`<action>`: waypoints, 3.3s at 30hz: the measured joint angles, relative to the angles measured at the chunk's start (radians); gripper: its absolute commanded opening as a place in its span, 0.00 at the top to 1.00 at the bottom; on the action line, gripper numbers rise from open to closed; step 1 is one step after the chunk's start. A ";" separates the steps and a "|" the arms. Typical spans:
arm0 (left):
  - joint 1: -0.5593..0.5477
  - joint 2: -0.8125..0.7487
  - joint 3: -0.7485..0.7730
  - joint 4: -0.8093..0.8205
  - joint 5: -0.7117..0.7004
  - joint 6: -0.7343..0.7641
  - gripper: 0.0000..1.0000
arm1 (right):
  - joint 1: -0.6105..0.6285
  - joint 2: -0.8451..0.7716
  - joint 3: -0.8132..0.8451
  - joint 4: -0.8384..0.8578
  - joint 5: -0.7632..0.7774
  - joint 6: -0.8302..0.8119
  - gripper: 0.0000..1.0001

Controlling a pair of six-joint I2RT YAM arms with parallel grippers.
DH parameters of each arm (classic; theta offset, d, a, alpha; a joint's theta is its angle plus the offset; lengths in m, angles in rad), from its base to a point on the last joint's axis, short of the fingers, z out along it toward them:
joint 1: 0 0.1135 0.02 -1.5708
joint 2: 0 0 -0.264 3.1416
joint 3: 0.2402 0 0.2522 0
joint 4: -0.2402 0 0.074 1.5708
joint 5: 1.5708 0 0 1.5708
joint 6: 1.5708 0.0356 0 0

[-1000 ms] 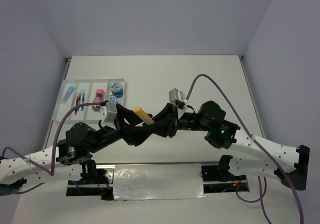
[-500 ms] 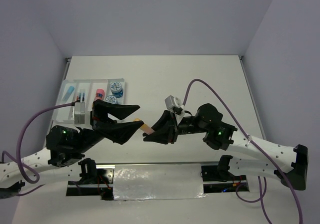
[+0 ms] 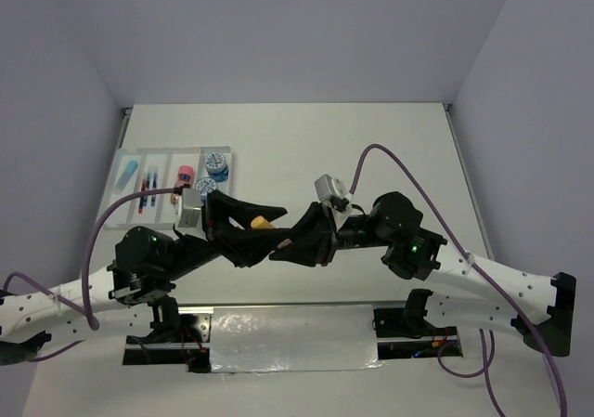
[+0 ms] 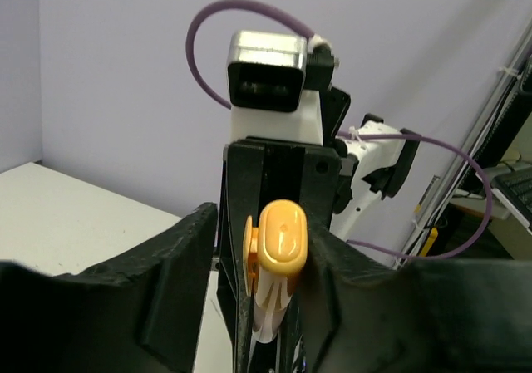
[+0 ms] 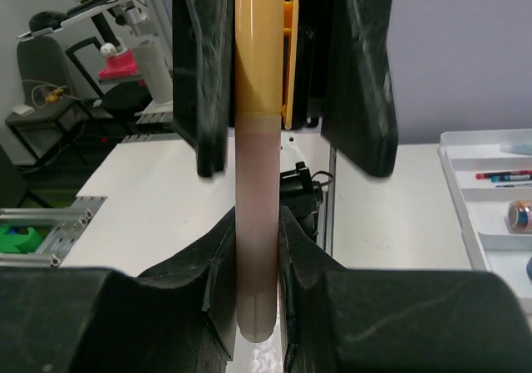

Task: Sort the stationery into containers
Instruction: Place the pen in the storage box, then reset both arms

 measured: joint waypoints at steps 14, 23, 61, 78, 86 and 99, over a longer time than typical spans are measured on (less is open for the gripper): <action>0.027 0.137 0.192 -0.314 -0.279 -0.008 1.00 | -0.097 -0.043 -0.095 -0.022 0.172 0.010 0.00; 0.845 0.508 0.492 -0.863 -0.317 0.077 1.00 | -0.289 -0.168 -0.315 -0.269 0.539 0.119 0.00; 1.590 1.255 0.609 -0.678 -0.396 0.644 0.74 | -0.290 -0.272 -0.414 -0.267 0.318 0.105 0.00; 1.597 1.250 0.629 -0.682 -0.228 0.614 0.57 | -0.290 -0.260 -0.414 -0.267 0.324 0.104 0.00; 1.597 1.250 0.629 -0.686 -0.225 0.594 0.42 | -0.290 -0.260 -0.414 -0.267 0.323 0.096 0.00; 1.591 1.137 0.802 -0.812 -0.232 0.274 0.14 | -0.290 -0.256 -0.415 -0.266 0.352 0.081 0.00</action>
